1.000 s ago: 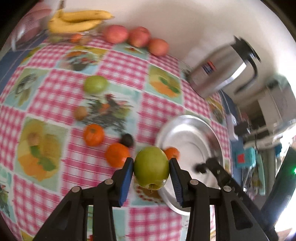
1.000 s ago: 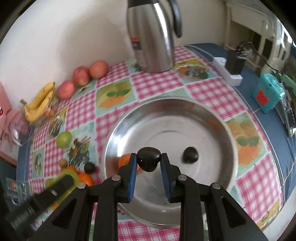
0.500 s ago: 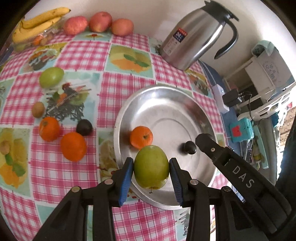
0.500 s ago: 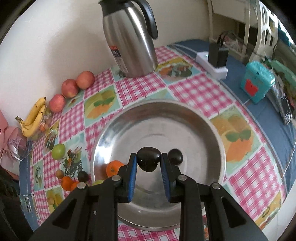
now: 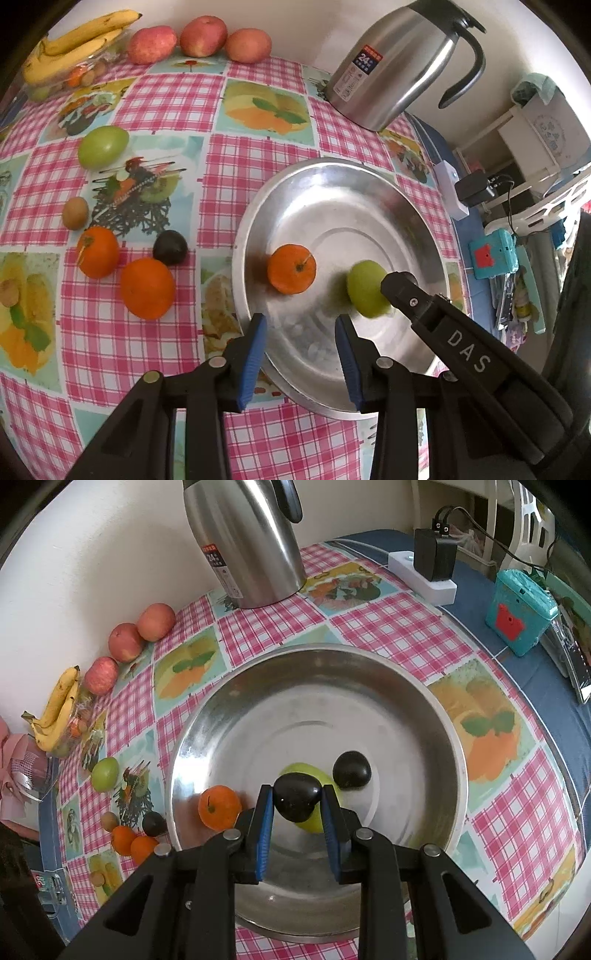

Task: Organize fruits
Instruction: 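Open the left gripper to drop the green apple while the right drops the plum into the plate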

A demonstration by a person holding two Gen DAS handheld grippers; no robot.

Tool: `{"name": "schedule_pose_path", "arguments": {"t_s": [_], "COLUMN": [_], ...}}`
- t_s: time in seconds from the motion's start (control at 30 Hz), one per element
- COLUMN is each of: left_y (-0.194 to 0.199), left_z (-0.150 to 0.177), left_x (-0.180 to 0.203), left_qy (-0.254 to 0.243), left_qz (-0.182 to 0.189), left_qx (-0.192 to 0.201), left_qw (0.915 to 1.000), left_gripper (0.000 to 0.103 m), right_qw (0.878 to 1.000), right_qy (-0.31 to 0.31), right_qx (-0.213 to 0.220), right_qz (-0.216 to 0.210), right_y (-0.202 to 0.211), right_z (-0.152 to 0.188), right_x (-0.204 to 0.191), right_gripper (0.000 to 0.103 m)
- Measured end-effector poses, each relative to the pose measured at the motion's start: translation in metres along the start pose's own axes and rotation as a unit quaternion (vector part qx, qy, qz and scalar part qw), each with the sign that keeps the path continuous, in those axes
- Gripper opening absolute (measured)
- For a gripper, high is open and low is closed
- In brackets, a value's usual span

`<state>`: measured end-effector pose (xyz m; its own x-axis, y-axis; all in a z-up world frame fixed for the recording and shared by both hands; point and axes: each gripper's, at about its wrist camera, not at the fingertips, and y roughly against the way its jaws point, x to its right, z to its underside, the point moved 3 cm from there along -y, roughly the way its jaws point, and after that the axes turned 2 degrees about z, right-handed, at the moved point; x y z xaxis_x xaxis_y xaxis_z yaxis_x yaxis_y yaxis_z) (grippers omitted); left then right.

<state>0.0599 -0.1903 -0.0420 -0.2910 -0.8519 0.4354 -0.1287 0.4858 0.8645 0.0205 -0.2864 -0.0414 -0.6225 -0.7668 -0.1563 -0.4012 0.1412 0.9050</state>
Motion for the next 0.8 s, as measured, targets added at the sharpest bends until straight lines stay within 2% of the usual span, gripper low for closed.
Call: {"name": "schedule_pose_path", "arguments": {"t_s": [0.5,0.63,0.77,0.8], "left_y": [0.023,0.025,0.027,0.027], "left_z": [-0.008,-0.007,-0.008,-0.008], "left_x": [-0.035,-0.04,-0.042,-0.043], "left_qy": [0.063,0.071,0.073,0.073], "left_qz": [-0.048,-0.067,-0.073,-0.077], "left_qx": [0.03,0.036,0.038,0.039], "left_qw": [0.9964,0.9946,0.9939,0.9936], "left_gripper": [0.044,0.059,0.065,0.071], "right_qw": [1.0,1.0,1.0,1.0], "right_qy": [0.005,0.002,-0.002,-0.003], "right_qx": [-0.002,-0.006,0.001,0.003], "right_qz": [0.001,0.006,0.017,0.019], "right_y": [0.0,-0.002,0.001,0.002], "right_z": [-0.001,-0.001,-0.002,-0.002], "right_x": [-0.002,-0.002,0.0,0.001], "right_gripper": [0.027,0.028,0.037,0.038]}}
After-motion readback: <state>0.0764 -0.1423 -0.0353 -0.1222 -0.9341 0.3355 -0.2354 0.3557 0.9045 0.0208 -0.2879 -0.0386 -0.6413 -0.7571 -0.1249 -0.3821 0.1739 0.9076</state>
